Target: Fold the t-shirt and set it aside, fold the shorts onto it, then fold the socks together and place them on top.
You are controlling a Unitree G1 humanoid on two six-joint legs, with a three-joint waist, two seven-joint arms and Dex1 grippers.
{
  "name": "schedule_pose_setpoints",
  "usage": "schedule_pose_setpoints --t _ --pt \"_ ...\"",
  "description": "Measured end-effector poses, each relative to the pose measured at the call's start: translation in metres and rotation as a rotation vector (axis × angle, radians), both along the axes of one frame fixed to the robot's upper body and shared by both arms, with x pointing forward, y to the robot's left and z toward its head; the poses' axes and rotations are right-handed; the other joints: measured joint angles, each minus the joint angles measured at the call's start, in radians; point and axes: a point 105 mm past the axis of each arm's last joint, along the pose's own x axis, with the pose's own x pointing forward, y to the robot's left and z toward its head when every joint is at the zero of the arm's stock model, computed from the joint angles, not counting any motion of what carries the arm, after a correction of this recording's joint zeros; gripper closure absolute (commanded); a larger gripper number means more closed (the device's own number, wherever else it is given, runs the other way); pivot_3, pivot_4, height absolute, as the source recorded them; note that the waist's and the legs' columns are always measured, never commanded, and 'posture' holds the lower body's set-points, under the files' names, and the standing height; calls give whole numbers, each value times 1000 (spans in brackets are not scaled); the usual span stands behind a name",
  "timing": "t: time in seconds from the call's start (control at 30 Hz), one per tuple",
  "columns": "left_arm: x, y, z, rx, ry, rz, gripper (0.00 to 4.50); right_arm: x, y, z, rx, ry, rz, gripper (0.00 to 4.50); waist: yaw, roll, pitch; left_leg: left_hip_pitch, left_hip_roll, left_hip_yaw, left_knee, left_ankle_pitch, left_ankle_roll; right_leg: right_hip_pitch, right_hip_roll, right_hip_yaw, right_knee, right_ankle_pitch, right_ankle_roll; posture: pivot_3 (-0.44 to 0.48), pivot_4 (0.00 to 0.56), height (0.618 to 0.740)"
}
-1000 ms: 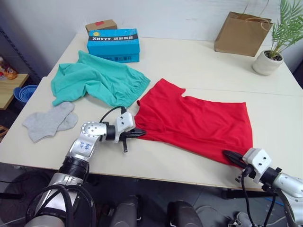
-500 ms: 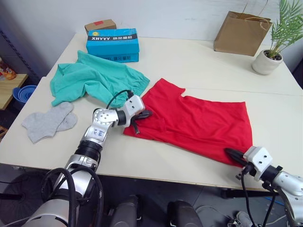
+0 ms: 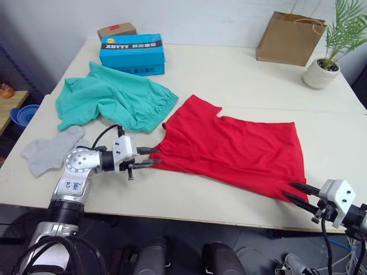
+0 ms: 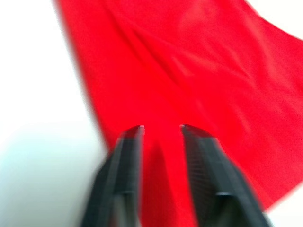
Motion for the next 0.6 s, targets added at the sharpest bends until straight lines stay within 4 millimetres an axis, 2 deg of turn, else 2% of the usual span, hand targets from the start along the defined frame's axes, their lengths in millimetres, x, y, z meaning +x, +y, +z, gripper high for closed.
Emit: schedule_pose_setpoints --t 0.03,0.13,0.23,0.4,0.6 --pt "-3 1 -3 20 -6 -5 2115 -2 4 0 -6 0 22 1876 3 0 0 0 -1 0 0 -2 -3 0 -1 0 0 0 0 0 150 740" --pt "-6 9 -14 94 -40 20 2109 -7 3 -8 -64 28 35 978 16 0 0 -1 -2 2 0 -3 1 0 -4 1 -5 0 -2 0 150 740" --pt "2 5 -14 79 -58 53 2109 -5 -1 -13 -103 30 24 978 20 0 0 -1 -3 3 0 -3 1 0 -5 2 -6 2 -2 0 150 740" --pt "12 -22 -7 78 -92 -16 2109 -1 -5 -16 -141 27 16 978 19 0 0 -1 -3 4 -1 0 -4 -2 -5 0 -2 2 -1 0 150 740" --pt "19 -28 -15 150 -42 -72 2109 4 -6 -19 -156 23 21 978 13 0 0 -1 -1 4 -1 1 -1 -3 -2 -12 1 2 -1 0 150 740"
